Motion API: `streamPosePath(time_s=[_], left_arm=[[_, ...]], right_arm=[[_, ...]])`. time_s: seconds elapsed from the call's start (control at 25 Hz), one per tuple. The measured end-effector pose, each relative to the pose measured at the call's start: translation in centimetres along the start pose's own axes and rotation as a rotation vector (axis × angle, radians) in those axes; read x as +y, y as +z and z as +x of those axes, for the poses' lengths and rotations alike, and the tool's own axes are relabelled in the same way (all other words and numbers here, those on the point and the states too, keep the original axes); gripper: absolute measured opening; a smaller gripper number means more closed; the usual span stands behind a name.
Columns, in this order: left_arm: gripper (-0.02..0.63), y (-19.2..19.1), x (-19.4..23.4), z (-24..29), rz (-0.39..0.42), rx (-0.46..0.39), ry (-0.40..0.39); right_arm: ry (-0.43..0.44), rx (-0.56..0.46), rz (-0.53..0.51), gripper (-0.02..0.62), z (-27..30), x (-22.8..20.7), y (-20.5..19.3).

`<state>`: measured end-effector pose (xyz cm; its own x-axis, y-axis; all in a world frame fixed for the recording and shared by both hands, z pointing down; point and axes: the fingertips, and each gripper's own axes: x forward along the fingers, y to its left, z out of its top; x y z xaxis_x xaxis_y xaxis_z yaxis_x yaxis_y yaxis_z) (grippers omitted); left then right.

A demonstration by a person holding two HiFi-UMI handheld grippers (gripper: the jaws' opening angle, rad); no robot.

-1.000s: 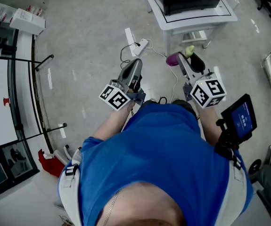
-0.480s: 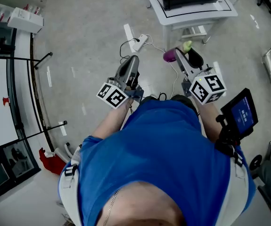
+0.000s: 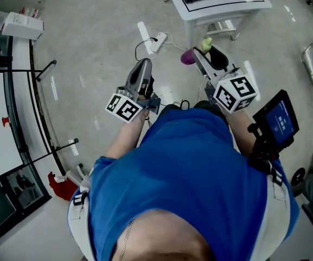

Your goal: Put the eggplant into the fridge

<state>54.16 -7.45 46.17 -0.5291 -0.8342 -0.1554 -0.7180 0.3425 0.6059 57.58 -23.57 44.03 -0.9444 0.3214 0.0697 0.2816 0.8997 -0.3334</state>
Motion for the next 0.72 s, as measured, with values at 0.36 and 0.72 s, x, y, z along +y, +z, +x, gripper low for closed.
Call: streamPosePath(time_s=[0.36,0.72], left_arm=[[0.009,2.2,2.5,-3.7,0.002,-0.032,0.043],[0.009,5.9,7.9,-8.9,0.013,-0.086,0.137]], right_arm=[[0.020,0.026,-0.009,0.164,2.8,2.7,-1.1],[0.089,0.063,-0.016,0.164,10.0,6.4,-3.3]])
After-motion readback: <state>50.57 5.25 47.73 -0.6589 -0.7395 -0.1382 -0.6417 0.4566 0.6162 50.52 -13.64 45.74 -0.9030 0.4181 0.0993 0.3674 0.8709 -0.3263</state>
